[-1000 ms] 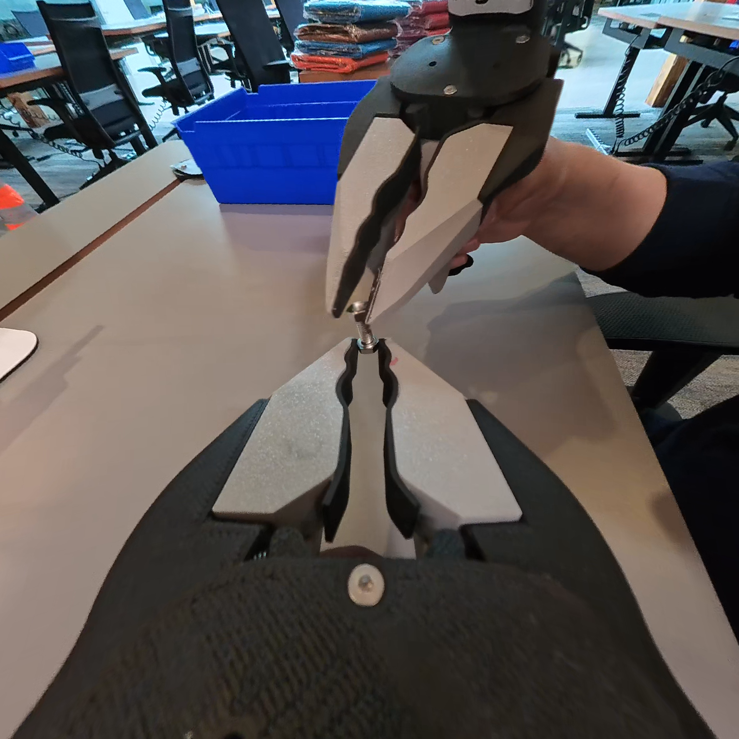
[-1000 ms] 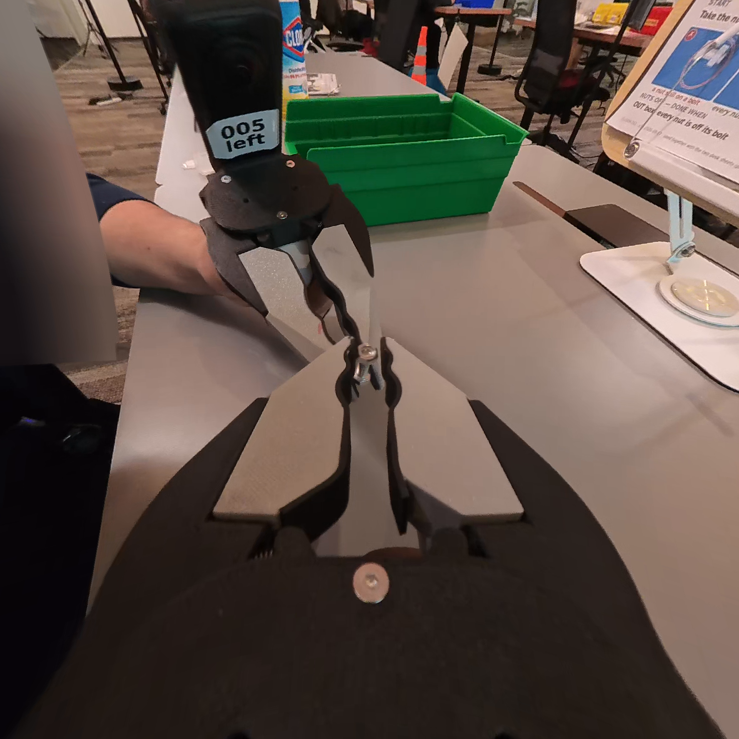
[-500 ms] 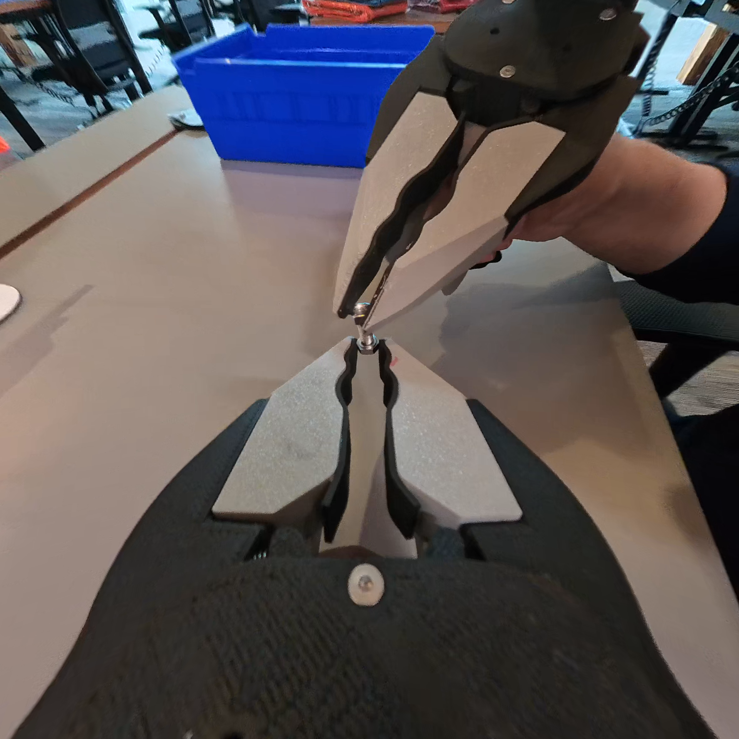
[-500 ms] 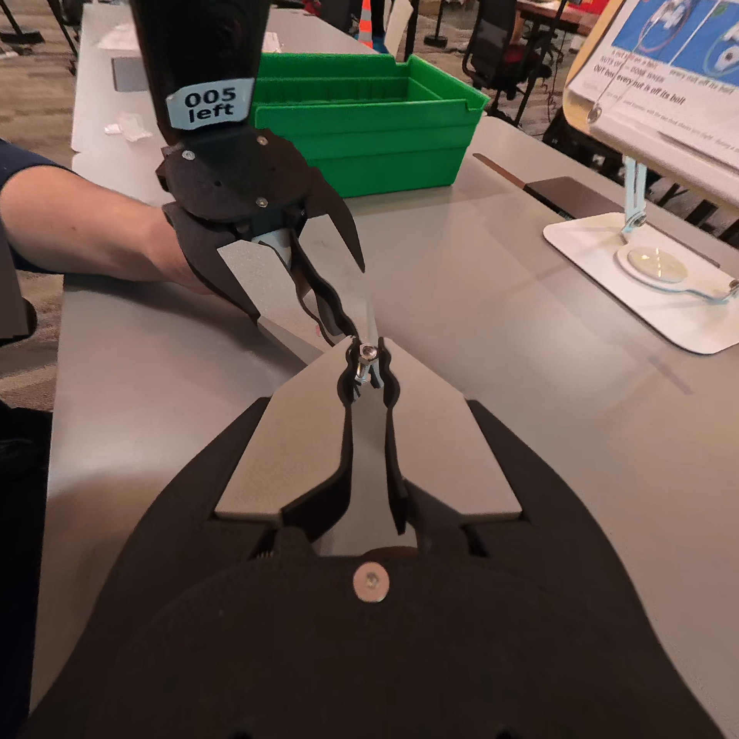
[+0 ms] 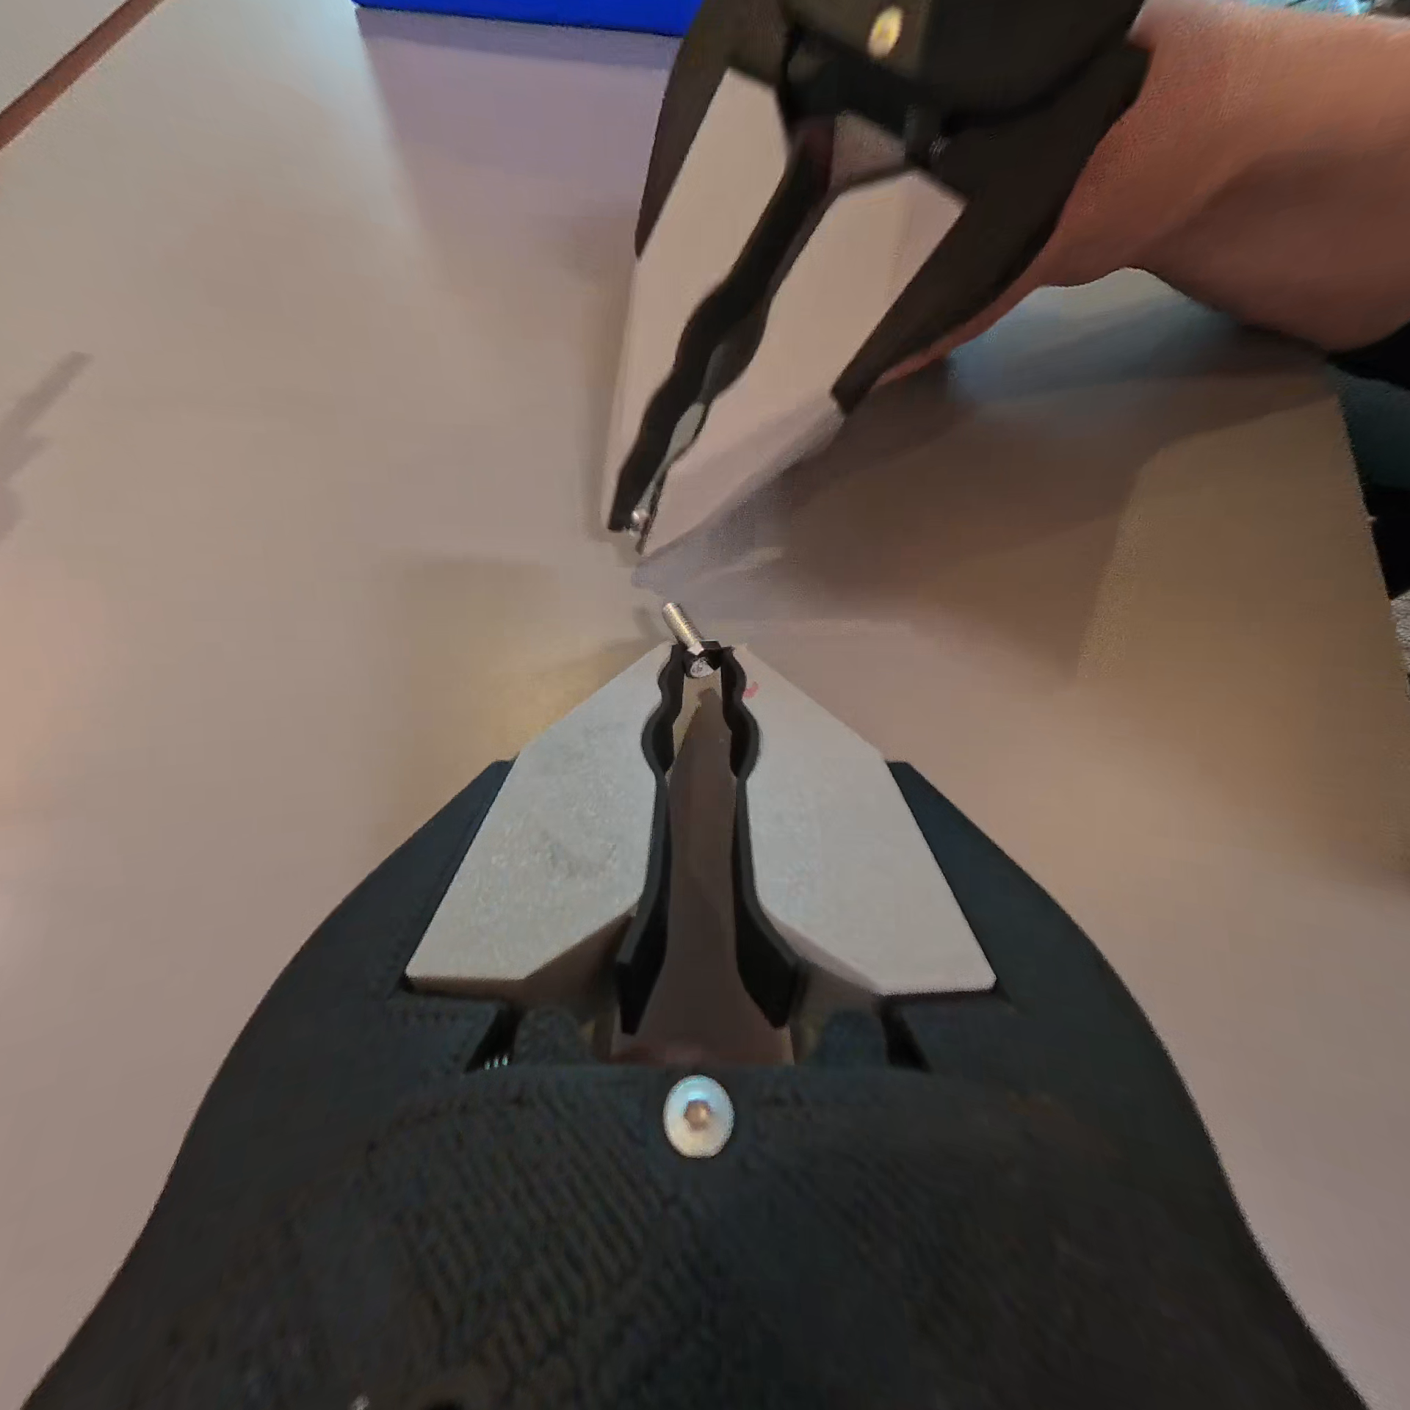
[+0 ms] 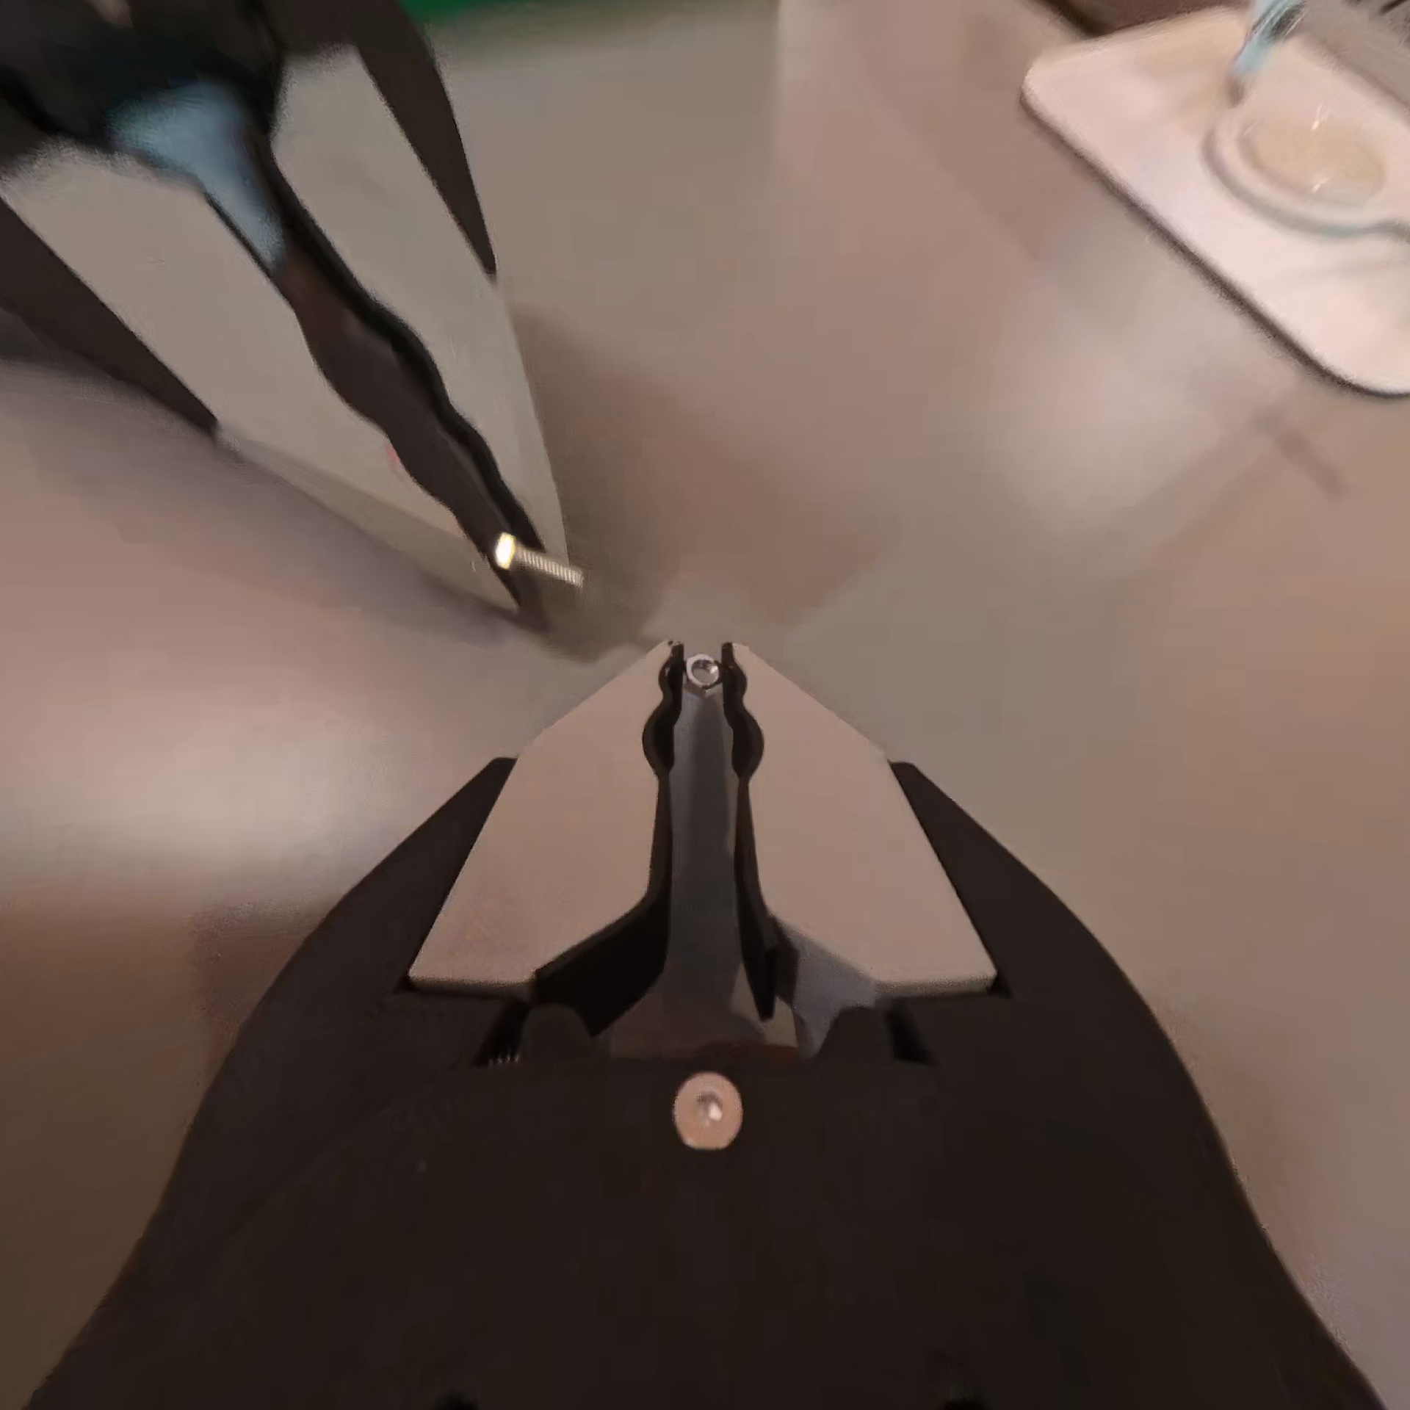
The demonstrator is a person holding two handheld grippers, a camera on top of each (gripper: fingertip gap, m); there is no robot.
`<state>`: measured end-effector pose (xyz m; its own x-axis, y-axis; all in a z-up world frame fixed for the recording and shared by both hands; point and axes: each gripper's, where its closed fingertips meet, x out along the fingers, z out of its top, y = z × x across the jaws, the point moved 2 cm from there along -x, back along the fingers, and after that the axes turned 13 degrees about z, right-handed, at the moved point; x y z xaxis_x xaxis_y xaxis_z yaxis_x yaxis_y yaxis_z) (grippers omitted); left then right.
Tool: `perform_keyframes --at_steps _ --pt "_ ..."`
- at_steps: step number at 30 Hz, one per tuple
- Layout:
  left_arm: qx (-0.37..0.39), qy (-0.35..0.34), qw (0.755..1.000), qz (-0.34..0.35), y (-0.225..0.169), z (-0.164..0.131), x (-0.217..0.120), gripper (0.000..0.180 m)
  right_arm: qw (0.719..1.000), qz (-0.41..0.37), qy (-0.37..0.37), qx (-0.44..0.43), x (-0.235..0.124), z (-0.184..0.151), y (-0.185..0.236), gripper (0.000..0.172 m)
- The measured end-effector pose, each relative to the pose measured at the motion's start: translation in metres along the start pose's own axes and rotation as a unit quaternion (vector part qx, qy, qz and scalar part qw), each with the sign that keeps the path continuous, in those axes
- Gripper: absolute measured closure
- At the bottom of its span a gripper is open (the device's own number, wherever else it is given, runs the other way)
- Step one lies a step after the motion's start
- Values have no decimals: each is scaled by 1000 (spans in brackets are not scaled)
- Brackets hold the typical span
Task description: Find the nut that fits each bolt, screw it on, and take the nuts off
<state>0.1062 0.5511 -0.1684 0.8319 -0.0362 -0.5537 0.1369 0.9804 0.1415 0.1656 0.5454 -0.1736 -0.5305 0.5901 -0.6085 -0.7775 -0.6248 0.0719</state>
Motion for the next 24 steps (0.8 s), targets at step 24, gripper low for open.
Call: perform_keyframes --at_steps 24 --pt "89 -228 968 51 2 54 -45 173 939 227 -230 121 -42 76 40 172"
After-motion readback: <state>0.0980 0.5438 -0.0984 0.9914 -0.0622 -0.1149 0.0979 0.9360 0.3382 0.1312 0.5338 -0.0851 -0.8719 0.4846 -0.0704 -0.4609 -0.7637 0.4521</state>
